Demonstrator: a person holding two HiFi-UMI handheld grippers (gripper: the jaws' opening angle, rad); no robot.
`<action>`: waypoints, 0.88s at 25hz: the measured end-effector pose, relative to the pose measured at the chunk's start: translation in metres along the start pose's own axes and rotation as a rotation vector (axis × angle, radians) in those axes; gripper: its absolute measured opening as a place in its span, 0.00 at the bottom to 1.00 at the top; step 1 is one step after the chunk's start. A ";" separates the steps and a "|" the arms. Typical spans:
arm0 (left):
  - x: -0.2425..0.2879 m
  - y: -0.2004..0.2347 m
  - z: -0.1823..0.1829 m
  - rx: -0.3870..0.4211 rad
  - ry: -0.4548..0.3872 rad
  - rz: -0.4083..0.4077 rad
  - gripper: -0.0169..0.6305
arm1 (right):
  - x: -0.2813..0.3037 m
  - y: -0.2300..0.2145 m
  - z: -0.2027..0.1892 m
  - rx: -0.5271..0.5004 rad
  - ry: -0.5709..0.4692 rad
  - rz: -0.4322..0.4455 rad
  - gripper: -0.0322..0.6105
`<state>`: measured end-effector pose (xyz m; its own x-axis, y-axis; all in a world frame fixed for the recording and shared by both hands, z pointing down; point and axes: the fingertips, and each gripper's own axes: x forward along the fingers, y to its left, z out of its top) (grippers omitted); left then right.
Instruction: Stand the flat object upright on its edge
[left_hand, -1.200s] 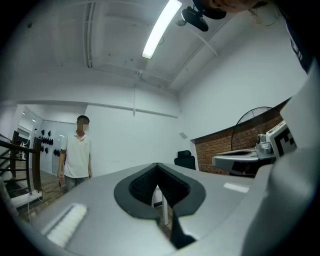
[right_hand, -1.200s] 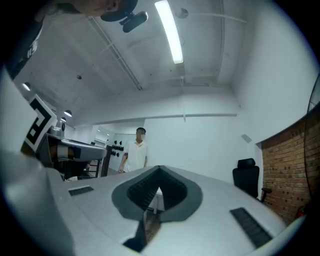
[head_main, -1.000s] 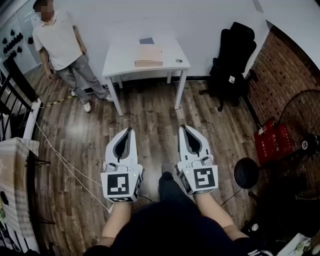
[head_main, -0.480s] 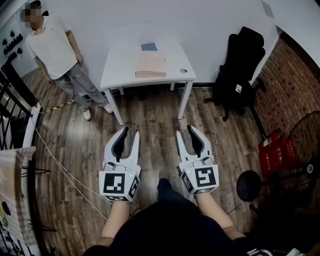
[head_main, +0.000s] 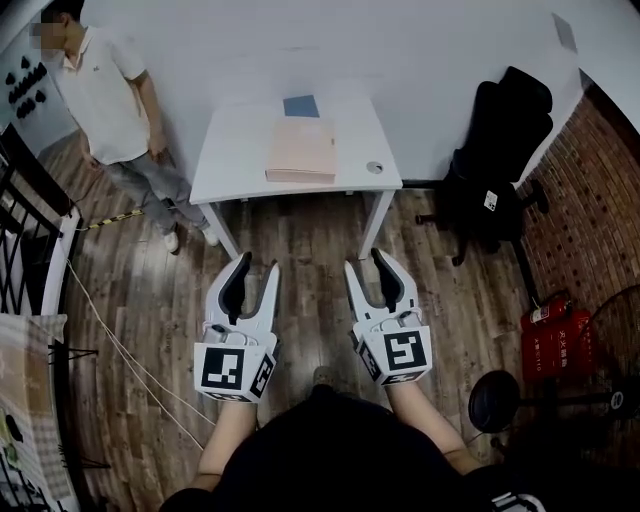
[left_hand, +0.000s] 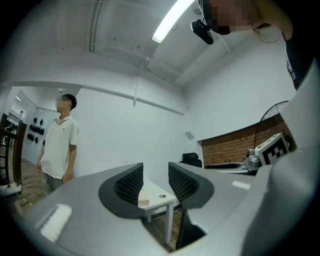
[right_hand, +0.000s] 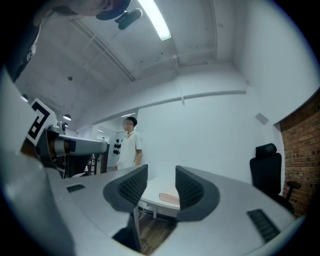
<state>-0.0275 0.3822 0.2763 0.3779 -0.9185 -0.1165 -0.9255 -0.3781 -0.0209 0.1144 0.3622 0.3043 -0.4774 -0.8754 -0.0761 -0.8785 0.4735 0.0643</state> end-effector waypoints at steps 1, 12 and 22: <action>0.010 0.003 -0.002 -0.003 0.002 0.003 0.25 | 0.009 -0.006 -0.002 0.005 0.000 0.003 0.27; 0.069 0.034 -0.022 -0.011 0.025 0.020 0.25 | 0.064 -0.041 -0.021 0.036 0.026 -0.002 0.27; 0.135 0.089 -0.050 -0.005 0.039 0.024 0.25 | 0.134 -0.069 -0.041 -0.001 0.029 -0.016 0.27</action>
<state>-0.0572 0.2190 0.3081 0.3559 -0.9313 -0.0779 -0.9344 -0.3559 -0.0138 0.1116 0.2087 0.3301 -0.4624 -0.8854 -0.0486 -0.8860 0.4592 0.0639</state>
